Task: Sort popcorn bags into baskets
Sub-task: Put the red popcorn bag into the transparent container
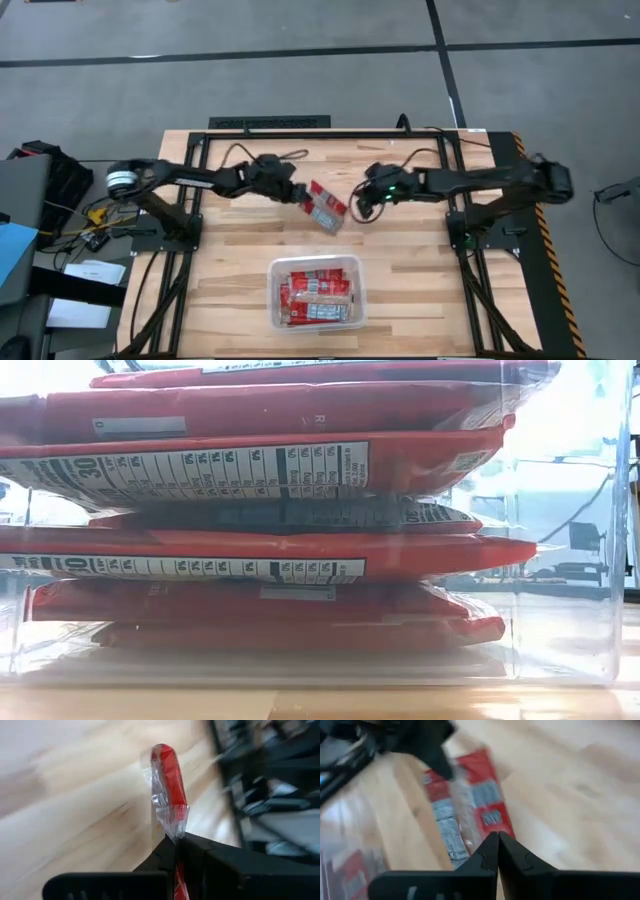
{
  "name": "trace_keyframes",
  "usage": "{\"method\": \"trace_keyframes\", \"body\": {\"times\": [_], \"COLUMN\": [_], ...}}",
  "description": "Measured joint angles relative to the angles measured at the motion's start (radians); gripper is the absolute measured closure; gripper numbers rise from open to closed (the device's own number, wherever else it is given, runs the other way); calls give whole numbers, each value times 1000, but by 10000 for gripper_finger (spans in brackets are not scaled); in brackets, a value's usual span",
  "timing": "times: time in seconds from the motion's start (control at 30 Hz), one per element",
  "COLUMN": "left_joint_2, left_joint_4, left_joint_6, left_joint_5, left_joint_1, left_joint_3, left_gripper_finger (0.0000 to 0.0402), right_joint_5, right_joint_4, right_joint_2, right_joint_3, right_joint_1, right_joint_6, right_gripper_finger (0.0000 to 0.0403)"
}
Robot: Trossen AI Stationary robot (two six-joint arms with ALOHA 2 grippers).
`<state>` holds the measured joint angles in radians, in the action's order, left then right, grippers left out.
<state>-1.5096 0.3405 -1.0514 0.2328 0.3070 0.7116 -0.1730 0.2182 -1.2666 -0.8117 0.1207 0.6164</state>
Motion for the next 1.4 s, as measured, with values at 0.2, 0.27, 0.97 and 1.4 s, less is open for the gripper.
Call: {"method": "trace_keyframes", "body": {"times": [0.2,0.27,0.97,1.4], "left_joint_2": [231,302,332,-13], "left_joint_4": [5,9,-19,-36], "left_joint_6": [-54,-74,-372,-438], "left_joint_5": [-125,-180,-1382,-1441], "left_joint_1": [-40,-77,-1075,-1132], "left_joint_3": [0,0,38,299], "left_gripper_finger": [401,401,401,401], "right_joint_5": [-185,-222,-247,-260], "right_joint_4": [186,237,425,453], "right_joint_2": [203,234,227,227], "right_joint_3": [0,0,0,0], "right_joint_1": [-6,-16,-188,-279], "right_joint_6": [73,101,146,147], "right_gripper_finger": [368,374,367,373]}}
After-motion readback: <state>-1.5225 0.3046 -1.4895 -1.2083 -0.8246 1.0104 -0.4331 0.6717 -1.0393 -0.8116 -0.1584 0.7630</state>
